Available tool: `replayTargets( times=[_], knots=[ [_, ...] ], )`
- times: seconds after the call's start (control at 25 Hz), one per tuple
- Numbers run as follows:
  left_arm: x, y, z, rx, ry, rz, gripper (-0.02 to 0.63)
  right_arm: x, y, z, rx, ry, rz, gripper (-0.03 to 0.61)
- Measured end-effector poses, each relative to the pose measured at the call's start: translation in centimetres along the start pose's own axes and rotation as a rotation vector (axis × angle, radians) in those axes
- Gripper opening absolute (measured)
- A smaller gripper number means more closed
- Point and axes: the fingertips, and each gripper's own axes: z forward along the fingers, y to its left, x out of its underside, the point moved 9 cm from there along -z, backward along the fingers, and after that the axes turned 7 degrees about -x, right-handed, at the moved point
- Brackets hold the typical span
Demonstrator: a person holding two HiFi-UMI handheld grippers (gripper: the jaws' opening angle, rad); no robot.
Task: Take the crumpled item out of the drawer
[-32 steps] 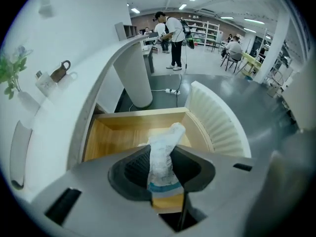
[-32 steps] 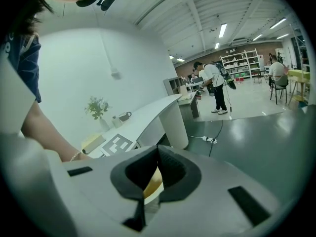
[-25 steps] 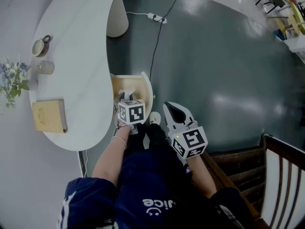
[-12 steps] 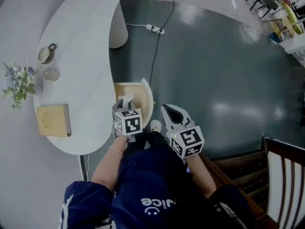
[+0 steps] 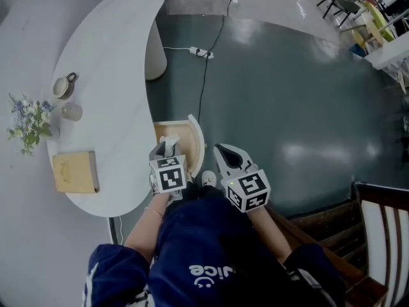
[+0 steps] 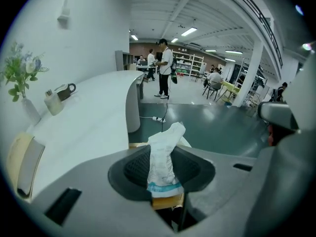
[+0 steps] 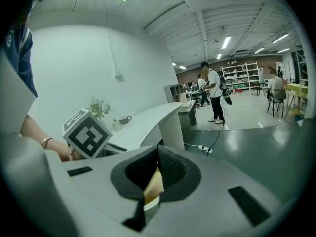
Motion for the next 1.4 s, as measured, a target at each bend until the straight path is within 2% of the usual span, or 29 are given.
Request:
replayTargets(
  times=[0.44,0.6,0.68,0.84,0.96,1.08,1.28,1.4],
  knots=[
    [-2.7,-1.4,-4.0,0.092,-0.163,0.055,0.12,-1.0,0.9,-0.8,0.036,-0.036,-0.033,0.008],
    [-3.3,-1.4,-5.4,0.113,-0.218,0.1,0.12,-1.5,1.3,-1.4,0.043,-0.056,-0.048,0.008],
    [-3.7,-1.2,-6.3,0.137,-0.25,0.089,0.12,-1.9,1.6,-1.6,0.037,-0.072,-0.062,0.008],
    [-4.5,-0.8,-8.1,0.192,-0.349,0.083,0.12,-2.8,1.7,-2.0,0.048,-0.115,-0.073,0.008],
    [-5.2,-0.6,-9.5,0.206,-0.432,0.09,0.12,-3.8,1.7,-2.7,0.021,-0.177,-0.034,0.008],
    [-6.2,-0.2,-11.0,0.236,-0.51,0.062,0.12,-5.0,1.6,-3.6,0.025,-0.232,-0.032,0.008],
    [-7.6,0.0,-13.4,0.398,-0.659,0.01,0.12,-7.0,1.6,-5.1,0.053,-0.296,-0.087,0.007],
    [-8.2,-0.1,-14.8,0.417,-0.725,0.015,0.12,-7.9,1.7,-5.8,0.075,-0.325,-0.126,0.008]
  ],
)
